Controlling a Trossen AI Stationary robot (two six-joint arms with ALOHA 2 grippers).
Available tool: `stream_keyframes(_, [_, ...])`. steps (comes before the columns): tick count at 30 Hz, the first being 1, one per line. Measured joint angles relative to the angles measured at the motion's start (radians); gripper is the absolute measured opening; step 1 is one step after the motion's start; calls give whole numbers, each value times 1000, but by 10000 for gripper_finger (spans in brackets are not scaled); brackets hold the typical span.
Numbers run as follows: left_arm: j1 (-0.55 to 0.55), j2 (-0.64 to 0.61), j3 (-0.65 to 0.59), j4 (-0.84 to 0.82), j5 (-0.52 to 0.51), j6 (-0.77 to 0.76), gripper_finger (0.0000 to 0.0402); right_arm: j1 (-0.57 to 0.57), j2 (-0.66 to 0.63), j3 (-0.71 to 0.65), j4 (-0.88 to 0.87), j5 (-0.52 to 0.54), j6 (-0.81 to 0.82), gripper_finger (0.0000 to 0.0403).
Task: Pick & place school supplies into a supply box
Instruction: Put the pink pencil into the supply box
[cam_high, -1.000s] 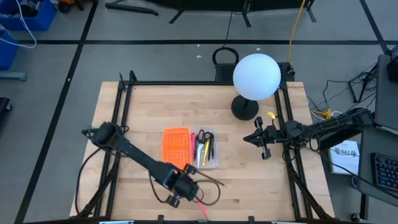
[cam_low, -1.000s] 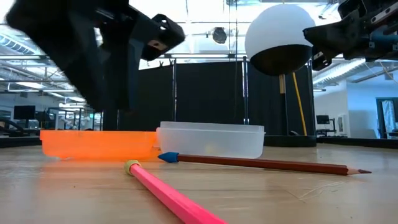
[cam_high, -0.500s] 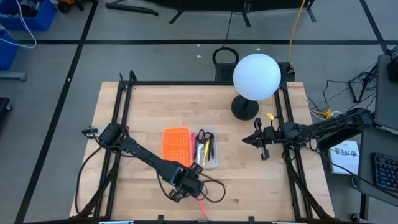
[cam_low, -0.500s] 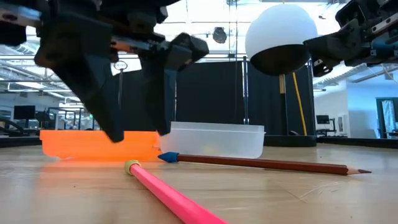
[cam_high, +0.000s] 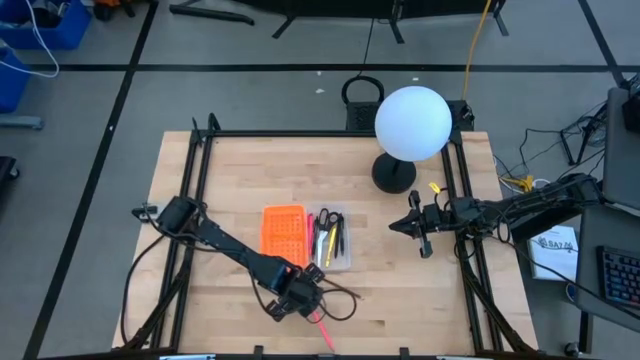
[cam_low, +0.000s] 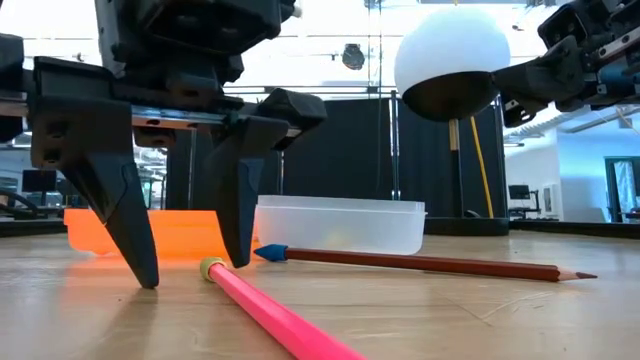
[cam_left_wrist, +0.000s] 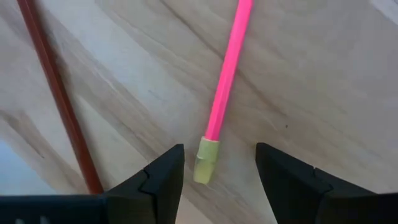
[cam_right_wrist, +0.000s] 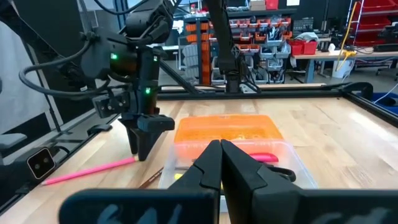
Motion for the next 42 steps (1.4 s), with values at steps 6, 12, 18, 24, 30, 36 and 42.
stream_keyframes(6, [5,-1,-31,78,22,31,205,0,3,0,-10,1,16,0])
stream_keyframes(12, [4,1,-41,94,28,38,147,0,3,0,-13,1,19,0])
stream_keyframes(18, [3,3,-41,94,43,37,57,0,3,0,-13,2,19,0])
stream_keyframes(24, [3,4,-41,86,35,48,17,0,3,0,-13,2,19,0])
stream_keyframes(30, [-8,4,8,4,3,100,15,0,14,0,-16,2,26,0])
stream_keyframes(36, [-7,6,156,-237,-144,179,16,0,47,0,-13,2,33,0])
stream_keyframes(42, [8,5,265,-412,-169,330,9,0,86,0,-14,2,63,0])
